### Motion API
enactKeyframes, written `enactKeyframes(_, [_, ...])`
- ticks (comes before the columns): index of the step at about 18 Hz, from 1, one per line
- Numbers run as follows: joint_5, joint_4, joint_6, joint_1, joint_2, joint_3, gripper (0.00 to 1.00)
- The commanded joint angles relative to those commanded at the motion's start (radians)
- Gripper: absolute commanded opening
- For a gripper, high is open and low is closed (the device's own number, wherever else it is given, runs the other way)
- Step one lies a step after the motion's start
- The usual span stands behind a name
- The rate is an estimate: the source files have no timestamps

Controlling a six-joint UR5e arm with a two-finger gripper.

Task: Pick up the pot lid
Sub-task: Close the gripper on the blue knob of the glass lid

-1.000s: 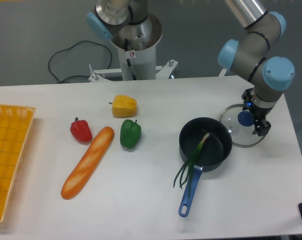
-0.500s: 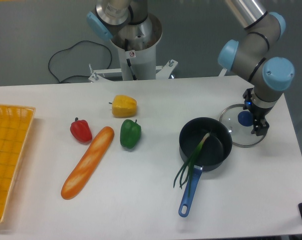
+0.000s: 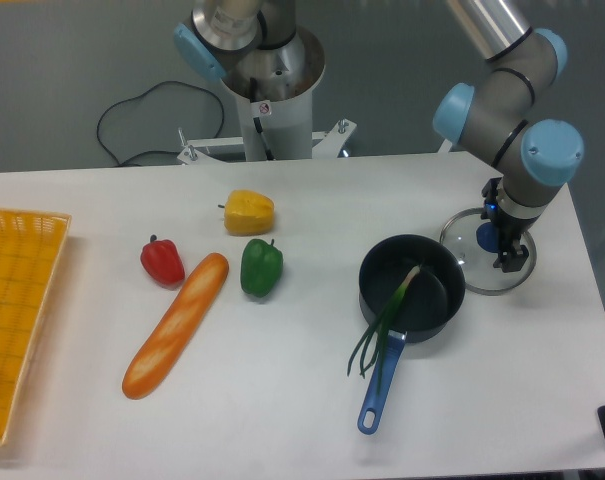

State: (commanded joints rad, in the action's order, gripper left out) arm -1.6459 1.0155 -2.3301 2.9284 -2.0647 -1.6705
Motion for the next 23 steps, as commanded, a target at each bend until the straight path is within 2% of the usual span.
enactKeyframes(8, [-0.006,0.003,0.006,0.000,-0.003,0.005,0.96])
enactKeyframes(13, [-0.008,0.005,0.011,0.000,-0.003,0.005,0.83])
enactKeyframes(15, [-0.008,0.005,0.011,0.000,-0.003,0.005,0.82])
enactKeyframes(18, [-0.020,0.006,0.014,-0.002,-0.003,0.008,0.69])
enactKeyframes(20, [-0.026,0.006,0.014,-0.002,-0.003,0.011,0.69])
enactKeyframes(23, [-0.028,0.008,0.015,-0.003,-0.003,0.011,0.62])
